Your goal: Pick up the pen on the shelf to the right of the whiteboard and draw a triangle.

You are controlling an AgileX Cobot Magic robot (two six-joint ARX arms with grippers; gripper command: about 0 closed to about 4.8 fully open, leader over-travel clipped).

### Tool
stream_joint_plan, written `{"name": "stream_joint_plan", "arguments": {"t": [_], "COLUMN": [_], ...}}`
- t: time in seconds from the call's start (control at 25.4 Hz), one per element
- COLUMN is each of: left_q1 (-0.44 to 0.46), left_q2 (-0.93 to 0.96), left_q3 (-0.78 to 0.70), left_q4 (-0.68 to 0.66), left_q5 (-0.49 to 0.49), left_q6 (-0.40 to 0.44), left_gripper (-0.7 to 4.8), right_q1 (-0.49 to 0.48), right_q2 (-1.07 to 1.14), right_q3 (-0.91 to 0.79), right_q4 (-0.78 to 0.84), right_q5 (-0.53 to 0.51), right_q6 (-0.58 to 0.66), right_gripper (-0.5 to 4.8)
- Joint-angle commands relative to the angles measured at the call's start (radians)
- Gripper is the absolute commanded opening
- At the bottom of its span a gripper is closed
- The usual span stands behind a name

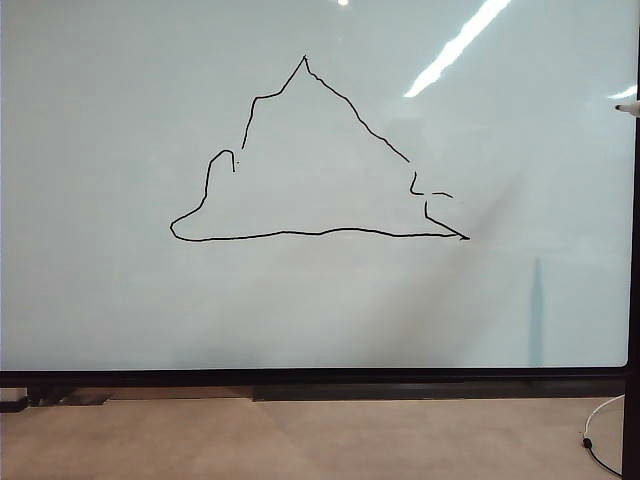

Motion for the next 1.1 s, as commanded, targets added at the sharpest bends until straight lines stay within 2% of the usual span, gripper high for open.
{"name": "stream_joint_plan", "arguments": {"t": [0.04,0.51,0.75,0.98,1.1], "left_q1": [0.0,0.0,0.0,0.0,0.0], "left_q2": [0.0,0.0,0.002,0.0,0.0], "left_q3": [0.003,0.003,0.003,0.003,0.003], "left_q4": [0.009,0.009,0.008,0.009,0.009], "left_q5": [0.003,0.003,-0.002,-0.001,-0.001], "left_q6": [0.001,0.001,0.001,0.001,0.001], "left_gripper": [-0.05,-0.05,-0.05,-0.05,-0.05], "right_q1": [0.0,0.005,0.09,0.302,0.376], "right_q2": [-0.133,-0.731,-0.724,-0.726,-0.726], "right_q3": [-0.007,-0.007,-0.008,-0.007,-0.007], "right_q4": [-0.182,-0.799,-0.816,-0.816,-0.814], "right_q5": [0.022,0.143,0.188,0.418,0.505], "right_q6": [-0.021,-0.035,-0.033,-0.093,-0.129], "right_gripper": [-0.09,-0.09,-0.09,-0.09,-0.09]}}
